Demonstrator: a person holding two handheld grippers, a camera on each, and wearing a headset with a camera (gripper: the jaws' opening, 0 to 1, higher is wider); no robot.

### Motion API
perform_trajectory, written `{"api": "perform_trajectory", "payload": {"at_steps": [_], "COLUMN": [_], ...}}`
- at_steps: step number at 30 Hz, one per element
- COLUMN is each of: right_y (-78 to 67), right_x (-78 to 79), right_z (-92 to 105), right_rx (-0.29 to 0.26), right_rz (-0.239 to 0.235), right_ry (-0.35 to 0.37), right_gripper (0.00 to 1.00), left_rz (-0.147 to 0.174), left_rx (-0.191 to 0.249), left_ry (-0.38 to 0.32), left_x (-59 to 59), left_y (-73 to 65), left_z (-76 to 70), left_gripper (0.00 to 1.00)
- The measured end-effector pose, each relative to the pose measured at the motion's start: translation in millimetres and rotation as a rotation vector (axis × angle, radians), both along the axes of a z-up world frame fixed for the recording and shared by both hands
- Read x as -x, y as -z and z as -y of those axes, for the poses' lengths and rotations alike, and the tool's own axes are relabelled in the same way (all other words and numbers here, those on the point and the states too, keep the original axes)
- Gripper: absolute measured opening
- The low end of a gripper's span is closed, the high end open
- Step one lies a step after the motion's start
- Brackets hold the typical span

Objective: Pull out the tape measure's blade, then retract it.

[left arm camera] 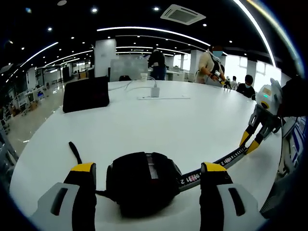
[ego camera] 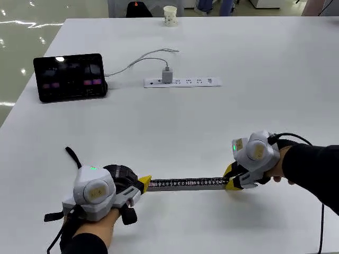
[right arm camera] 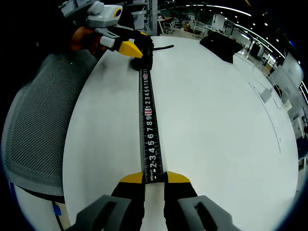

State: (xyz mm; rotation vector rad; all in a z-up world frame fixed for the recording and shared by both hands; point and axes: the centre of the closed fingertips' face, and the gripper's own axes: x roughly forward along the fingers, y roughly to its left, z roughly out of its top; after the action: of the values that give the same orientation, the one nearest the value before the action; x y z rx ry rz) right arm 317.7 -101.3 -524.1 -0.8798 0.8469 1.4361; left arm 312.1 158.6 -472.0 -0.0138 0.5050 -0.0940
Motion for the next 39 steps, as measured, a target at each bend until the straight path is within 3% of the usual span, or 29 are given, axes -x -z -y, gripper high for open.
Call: {"api": "perform_trajectory", "payload": {"at_steps": [10, 19, 21, 26, 29, 31, 39], "right_y": [0.1, 1.4, 1.3, 1.1, 1.1, 1.0, 1.2], "right_x": [-0.8, -1.4, -1.2, -1.2, -1.7, -1.6, -2.3], "right_z": [-0.4, 0.4, 0.4, 0.1, -0.1, -0.3, 0.0], "right_rx": [0.034, 0.039, 0.037, 0.033, 0.039, 0.043, 0.026], "right_rz": [0.004, 0.005, 0.003, 0.004, 0.000, -0.001, -0.009], "right_ry": [0.001, 0.016, 0.019, 0.025, 0.036, 0.037, 0.068], "right_gripper": [0.11, 0.12, 0.12, 0.11, 0.11, 0.11, 0.11], "left_rz": [-0.025, -0.030, -0.055, -0.061, -0.085, -0.080, -0.119], "left_rx": [0.026, 0.010, 0.028, 0.032, 0.056, 0.019, -0.023], "left_ry": [-0.029, -0.042, -0.057, -0.067, -0.064, -0.046, -0.030], "left_x": [-0.7, -6.4, -5.7, -5.0, -3.9, -4.4, -4.0], "left_y": [10.7, 11.5, 14.6, 14.7, 16.4, 15.3, 20.0], "left_z": [-2.9, -6.1, -7.5, -8.6, -6.1, -4.7, -4.7], "left_gripper": [0.78, 0.71, 0.72, 0.71, 0.67, 0.66, 0.65]}}
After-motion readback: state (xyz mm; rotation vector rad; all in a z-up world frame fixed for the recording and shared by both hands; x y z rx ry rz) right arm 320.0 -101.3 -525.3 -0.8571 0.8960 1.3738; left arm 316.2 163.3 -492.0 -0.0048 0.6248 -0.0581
